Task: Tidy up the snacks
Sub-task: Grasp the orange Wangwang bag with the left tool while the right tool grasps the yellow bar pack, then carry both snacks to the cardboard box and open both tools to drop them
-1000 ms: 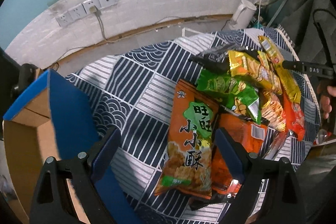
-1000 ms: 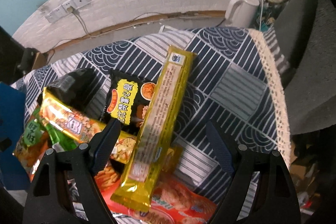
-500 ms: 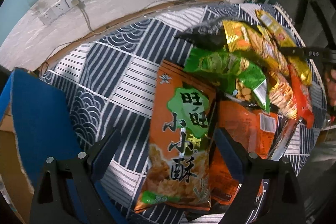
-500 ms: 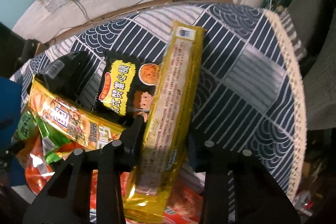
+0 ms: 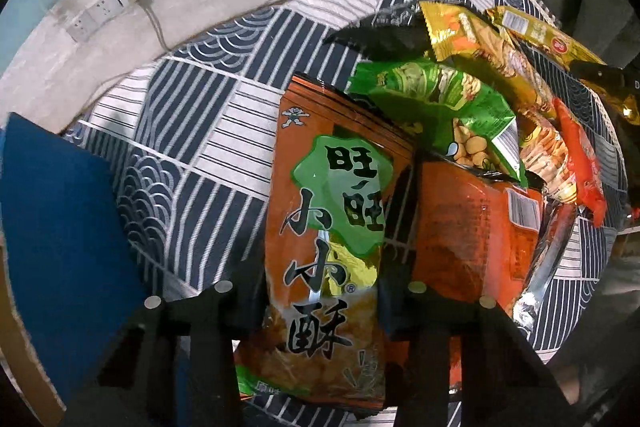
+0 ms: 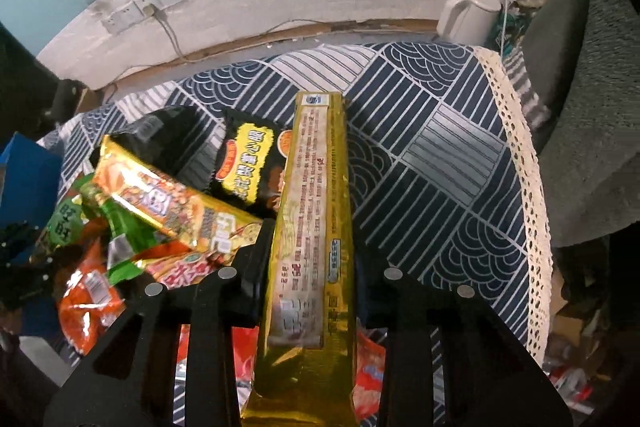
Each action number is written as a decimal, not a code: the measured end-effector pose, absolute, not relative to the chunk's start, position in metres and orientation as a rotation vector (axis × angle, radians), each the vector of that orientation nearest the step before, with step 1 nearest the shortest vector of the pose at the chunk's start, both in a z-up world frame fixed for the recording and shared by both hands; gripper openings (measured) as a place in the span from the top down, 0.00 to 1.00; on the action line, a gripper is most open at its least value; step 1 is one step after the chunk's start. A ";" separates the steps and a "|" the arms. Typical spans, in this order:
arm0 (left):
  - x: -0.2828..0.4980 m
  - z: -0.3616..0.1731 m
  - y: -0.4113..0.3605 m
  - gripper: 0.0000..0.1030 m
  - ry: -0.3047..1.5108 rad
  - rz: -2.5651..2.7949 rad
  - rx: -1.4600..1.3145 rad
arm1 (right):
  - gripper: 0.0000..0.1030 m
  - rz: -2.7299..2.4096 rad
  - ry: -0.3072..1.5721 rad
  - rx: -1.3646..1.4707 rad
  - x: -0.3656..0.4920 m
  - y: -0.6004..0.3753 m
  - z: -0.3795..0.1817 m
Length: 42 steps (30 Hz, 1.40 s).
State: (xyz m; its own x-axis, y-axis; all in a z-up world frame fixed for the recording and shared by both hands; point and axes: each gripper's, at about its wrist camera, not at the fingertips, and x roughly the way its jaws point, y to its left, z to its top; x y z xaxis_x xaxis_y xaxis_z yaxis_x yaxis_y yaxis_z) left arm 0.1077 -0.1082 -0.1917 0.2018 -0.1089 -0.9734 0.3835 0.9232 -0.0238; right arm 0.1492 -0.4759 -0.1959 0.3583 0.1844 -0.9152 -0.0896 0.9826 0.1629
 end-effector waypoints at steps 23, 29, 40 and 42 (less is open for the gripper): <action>0.065 -0.098 -0.077 0.58 1.098 -0.276 0.234 | 0.69 0.277 0.970 -0.023 0.097 -0.433 -0.113; 0.050 -0.073 -0.056 0.58 1.062 -0.260 0.209 | 0.69 0.356 0.928 -0.056 0.081 -0.402 -0.092; 0.021 -0.045 0.005 0.58 1.008 -0.185 0.172 | 0.69 0.519 0.879 -0.093 0.063 -0.326 -0.064; 0.018 -0.043 0.017 0.58 1.000 -0.164 0.166 | 0.69 0.548 0.877 -0.101 0.061 -0.309 -0.061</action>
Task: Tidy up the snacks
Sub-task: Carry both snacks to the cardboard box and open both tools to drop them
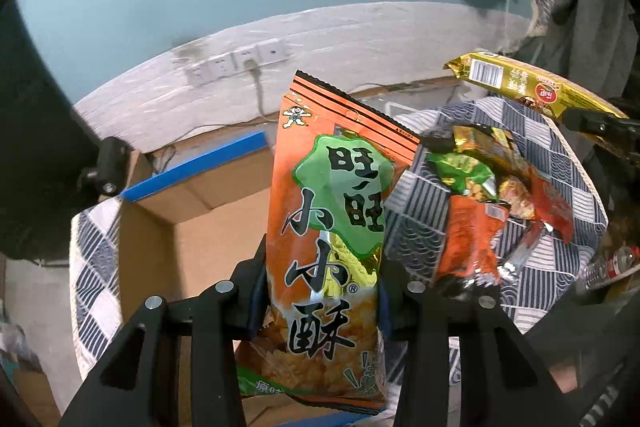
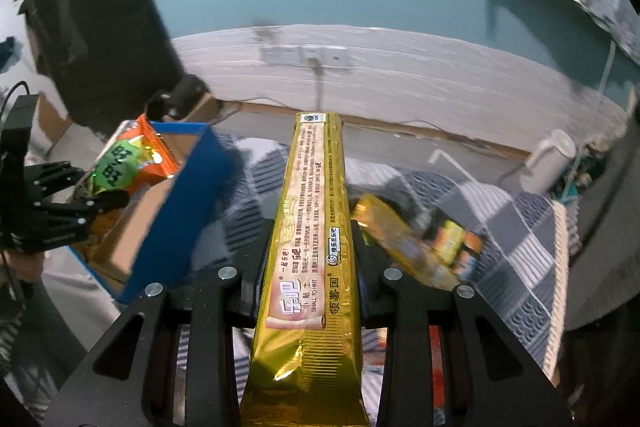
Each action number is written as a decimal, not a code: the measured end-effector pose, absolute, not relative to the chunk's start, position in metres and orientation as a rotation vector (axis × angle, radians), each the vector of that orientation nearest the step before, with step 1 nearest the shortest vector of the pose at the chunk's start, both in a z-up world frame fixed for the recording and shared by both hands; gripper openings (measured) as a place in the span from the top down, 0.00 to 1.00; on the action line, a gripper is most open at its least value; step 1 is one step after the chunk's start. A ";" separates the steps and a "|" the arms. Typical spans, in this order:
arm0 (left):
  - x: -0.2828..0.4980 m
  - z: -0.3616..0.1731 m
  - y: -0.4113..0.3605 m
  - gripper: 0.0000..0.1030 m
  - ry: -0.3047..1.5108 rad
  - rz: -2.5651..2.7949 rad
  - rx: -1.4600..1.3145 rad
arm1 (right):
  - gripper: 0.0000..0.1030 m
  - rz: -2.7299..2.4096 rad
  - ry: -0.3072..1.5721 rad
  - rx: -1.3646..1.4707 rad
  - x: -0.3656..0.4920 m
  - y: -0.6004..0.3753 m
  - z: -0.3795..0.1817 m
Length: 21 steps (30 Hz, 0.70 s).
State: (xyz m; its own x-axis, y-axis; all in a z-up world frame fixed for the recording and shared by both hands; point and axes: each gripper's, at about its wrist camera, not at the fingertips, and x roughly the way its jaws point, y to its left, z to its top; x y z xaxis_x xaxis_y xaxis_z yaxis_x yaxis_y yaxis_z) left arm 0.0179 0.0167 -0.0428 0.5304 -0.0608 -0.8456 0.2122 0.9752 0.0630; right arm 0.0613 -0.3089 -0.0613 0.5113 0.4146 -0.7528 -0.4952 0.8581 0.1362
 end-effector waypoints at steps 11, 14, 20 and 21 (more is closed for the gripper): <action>0.001 -0.051 0.094 0.58 1.007 -0.050 0.094 | 0.69 0.703 0.914 -0.171 0.058 -0.207 -0.070; -0.002 -0.055 0.112 0.58 1.014 -0.026 0.071 | 0.69 0.733 0.925 -0.199 0.055 -0.181 -0.075; -0.005 -0.068 0.140 0.58 1.037 0.017 0.041 | 0.69 0.774 0.962 -0.235 0.054 -0.137 -0.089; -0.005 -0.070 0.144 0.58 1.042 0.021 0.037 | 0.69 0.778 0.968 -0.239 0.054 -0.131 -0.091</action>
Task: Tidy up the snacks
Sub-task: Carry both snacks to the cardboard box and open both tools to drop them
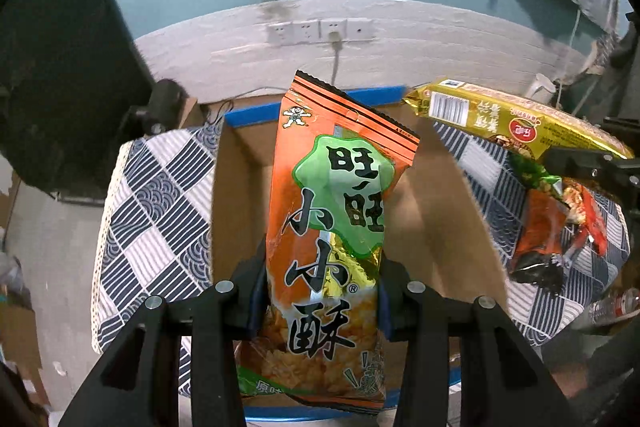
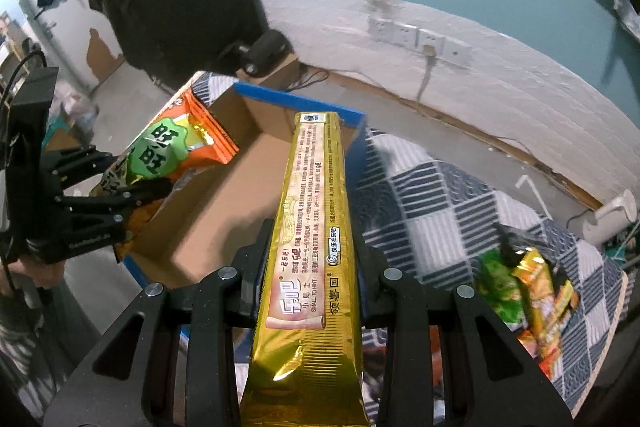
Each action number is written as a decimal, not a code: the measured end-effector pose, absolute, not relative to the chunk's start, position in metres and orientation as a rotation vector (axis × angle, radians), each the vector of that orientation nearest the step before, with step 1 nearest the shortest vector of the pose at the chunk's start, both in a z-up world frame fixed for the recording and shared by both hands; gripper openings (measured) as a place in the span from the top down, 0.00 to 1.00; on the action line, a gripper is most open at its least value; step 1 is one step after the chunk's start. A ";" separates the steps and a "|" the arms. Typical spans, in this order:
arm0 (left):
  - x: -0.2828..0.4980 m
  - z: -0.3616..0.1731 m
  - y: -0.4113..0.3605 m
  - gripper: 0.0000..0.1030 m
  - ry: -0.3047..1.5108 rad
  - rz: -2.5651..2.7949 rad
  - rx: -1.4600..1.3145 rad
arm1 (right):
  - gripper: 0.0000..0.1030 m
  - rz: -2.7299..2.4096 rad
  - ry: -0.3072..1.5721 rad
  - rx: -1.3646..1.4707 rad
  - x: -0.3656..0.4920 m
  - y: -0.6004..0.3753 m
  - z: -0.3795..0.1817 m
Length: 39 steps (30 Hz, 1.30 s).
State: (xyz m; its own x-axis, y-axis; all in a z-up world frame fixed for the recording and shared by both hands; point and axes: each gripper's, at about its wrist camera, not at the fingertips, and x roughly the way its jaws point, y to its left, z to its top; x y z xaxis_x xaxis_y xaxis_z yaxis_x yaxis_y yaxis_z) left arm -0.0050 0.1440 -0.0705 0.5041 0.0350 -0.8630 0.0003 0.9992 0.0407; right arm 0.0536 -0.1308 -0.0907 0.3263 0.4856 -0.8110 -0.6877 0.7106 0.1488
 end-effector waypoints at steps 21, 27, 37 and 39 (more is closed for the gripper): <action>-0.003 -0.108 0.175 0.38 1.138 0.063 -0.010 | 0.54 0.811 1.076 -0.289 0.058 -0.070 -0.131; -0.003 -0.101 0.174 0.35 1.116 0.065 -0.019 | 0.41 0.833 1.045 -0.286 0.048 -0.075 -0.119; -0.003 -0.091 0.147 0.35 1.099 0.010 0.019 | 0.38 0.807 1.003 -0.283 0.044 -0.104 -0.112; -0.003 -0.089 0.141 0.35 1.096 -0.002 0.024 | 0.37 0.800 1.002 -0.277 0.044 -0.112 -0.111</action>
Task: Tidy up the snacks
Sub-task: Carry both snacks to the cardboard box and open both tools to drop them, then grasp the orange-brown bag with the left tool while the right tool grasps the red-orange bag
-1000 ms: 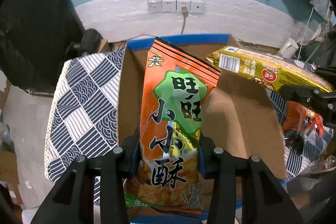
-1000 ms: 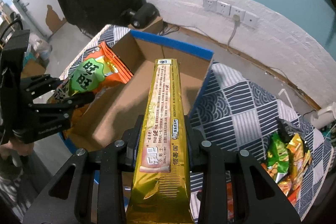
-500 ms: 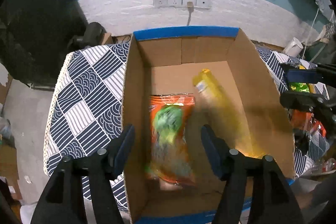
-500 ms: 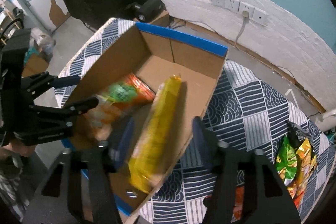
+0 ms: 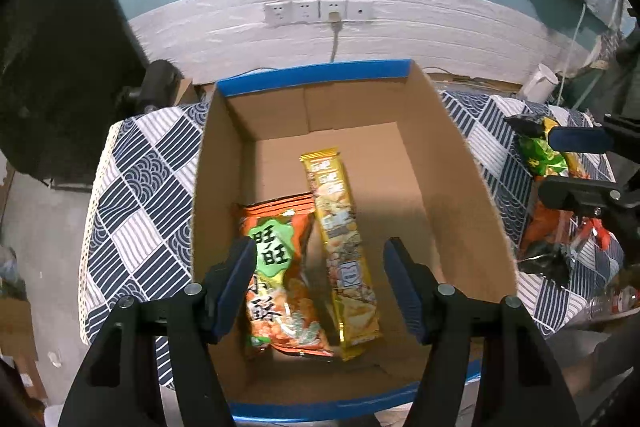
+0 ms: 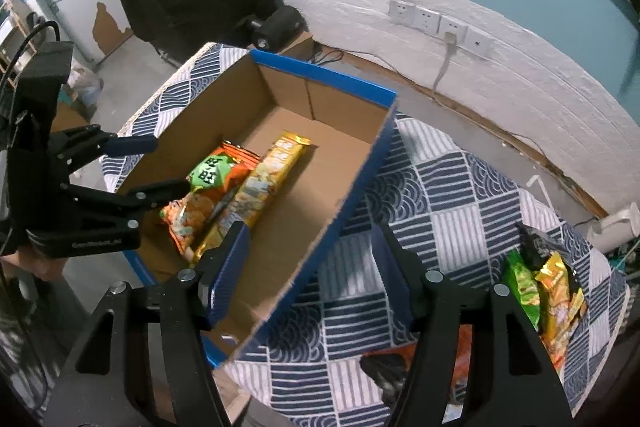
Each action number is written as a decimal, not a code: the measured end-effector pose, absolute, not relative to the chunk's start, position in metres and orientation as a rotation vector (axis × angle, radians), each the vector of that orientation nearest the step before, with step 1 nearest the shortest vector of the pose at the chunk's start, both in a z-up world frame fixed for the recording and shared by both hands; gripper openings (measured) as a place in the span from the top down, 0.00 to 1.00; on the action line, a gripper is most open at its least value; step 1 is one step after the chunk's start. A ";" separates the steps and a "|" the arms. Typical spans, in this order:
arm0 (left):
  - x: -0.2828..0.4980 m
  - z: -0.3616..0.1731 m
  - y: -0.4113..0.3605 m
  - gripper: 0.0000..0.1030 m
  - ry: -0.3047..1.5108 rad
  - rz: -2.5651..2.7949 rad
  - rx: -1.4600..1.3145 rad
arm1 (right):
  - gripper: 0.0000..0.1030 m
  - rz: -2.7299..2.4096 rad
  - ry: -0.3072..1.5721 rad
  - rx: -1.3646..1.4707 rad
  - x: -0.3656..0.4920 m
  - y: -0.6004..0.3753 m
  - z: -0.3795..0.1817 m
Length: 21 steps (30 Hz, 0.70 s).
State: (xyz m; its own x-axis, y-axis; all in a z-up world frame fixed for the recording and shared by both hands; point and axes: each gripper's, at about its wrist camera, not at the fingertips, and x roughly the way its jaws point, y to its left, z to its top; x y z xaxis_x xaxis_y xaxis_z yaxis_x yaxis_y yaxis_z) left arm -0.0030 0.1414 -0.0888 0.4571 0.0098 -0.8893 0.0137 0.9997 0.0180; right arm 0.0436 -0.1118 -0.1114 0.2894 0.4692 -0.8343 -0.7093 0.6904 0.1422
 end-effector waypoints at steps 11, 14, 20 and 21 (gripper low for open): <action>0.001 -0.078 0.093 0.32 1.089 -0.093 0.066 | 0.29 0.724 0.989 -0.225 0.043 -0.175 -0.112; 0.001 -0.076 0.078 0.31 1.084 -0.120 0.082 | 0.29 0.698 0.987 -0.209 0.045 -0.195 -0.113; 0.003 -0.075 0.045 0.31 1.085 -0.173 0.129 | 0.28 0.650 0.984 -0.172 0.050 -0.238 -0.116; 0.004 -0.076 0.040 0.31 1.087 -0.181 0.133 | 0.28 0.652 0.982 -0.158 0.050 -0.243 -0.117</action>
State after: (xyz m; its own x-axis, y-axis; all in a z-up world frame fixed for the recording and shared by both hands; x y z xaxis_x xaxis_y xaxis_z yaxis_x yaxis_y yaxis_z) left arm 0.0042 0.0403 -0.0758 0.4527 -0.0804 -0.8880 0.2112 0.9773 0.0192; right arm 0.0500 -0.2430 -0.1169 0.3830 0.4402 -0.8121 -0.5780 0.8000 0.1610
